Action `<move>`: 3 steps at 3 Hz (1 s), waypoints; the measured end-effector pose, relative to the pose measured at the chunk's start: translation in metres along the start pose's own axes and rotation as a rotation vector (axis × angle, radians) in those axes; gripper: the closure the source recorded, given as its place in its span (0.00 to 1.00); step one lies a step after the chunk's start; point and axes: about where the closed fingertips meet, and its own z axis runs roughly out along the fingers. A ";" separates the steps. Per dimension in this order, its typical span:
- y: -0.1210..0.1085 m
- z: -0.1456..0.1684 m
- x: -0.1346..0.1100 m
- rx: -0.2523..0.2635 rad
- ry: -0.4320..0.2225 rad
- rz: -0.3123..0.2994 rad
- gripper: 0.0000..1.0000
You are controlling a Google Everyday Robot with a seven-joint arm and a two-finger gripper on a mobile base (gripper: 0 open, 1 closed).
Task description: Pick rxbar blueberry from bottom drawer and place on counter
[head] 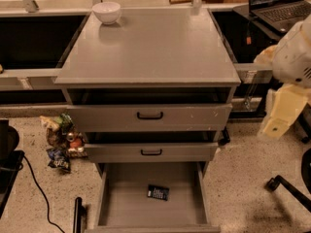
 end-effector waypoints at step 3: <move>0.009 0.083 0.006 -0.091 -0.061 -0.010 0.00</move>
Offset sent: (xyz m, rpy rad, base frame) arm 0.0070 0.0105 -0.0519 0.0588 0.0638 0.0440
